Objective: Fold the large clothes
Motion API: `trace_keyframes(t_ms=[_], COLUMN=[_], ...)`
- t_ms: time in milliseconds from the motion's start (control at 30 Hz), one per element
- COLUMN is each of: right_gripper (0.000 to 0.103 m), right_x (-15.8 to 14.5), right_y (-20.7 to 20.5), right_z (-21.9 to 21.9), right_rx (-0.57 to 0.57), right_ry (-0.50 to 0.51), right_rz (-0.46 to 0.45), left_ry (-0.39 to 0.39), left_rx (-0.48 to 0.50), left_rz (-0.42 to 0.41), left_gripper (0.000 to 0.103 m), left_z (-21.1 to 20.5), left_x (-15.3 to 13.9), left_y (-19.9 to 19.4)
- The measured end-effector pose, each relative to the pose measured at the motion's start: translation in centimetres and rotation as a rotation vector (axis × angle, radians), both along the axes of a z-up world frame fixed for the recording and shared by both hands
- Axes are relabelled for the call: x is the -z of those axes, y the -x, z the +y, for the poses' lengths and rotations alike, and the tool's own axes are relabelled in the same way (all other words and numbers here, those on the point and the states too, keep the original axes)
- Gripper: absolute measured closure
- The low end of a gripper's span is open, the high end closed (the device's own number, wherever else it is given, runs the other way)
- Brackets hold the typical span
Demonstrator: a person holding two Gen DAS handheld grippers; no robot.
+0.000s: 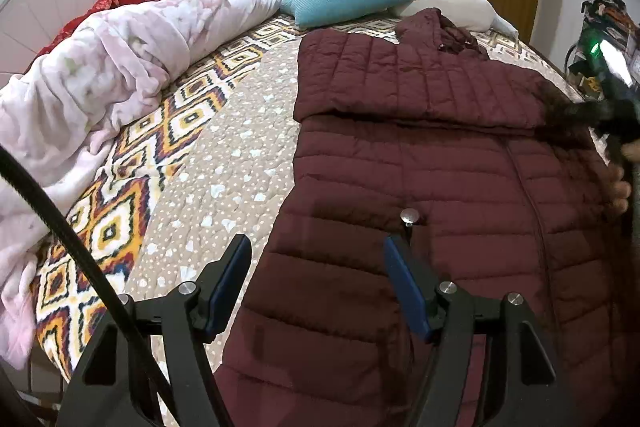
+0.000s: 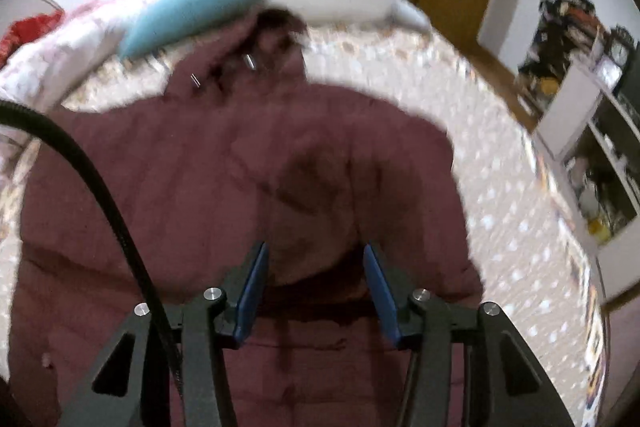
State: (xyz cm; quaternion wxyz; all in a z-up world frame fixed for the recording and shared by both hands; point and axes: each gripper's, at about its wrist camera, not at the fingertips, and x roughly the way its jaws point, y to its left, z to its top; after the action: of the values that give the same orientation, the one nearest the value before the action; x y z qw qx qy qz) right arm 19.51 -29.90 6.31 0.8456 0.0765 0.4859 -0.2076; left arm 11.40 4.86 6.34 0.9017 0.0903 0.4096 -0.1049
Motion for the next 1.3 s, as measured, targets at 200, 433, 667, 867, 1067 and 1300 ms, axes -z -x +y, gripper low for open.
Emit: trace_keyframes(t_ms=[200,433,667,867,1067,1300], right_gripper=[0.050,0.047,0.045,0.038,0.038,0.038], right_x=[-1.0,-7.3,-9.9,-10.3,-7.7,-6.2], right_y=[2.0,8.6,16.3,22.7,27.5,30.1], right_z=[-0.9,1.6,4.0,6.1,9.0,12.0], right_rx=[0.020,-0.077,-0.135,-0.125,-0.078,-0.101], right_ry=[-0.052,-0.014,-0.047,-0.003,-0.077,-0.085], right_rz=[-0.008,-0.065,-0.095,-0.140,-0.171,-0.142], left_ry=[0.012,0.037,0.032,0.075,0.093,0.083], left_rx=[-0.012,-0.018,-0.014,-0.017,0.008,0.041], left_rz=[-0.015,-0.016,-0.022,0.001,0.013,-0.012], left_gripper=[0.035,0.032,0.031,0.031,0.031,0.031], left_z=[0.4,0.4,0.6,1.0,0.5,-0.1], left_x=[-1.2,-2.7,-3.9,-4.5,-4.5,-5.1], left_y=[1.2,3.7,7.1,9.7,12.7,15.6])
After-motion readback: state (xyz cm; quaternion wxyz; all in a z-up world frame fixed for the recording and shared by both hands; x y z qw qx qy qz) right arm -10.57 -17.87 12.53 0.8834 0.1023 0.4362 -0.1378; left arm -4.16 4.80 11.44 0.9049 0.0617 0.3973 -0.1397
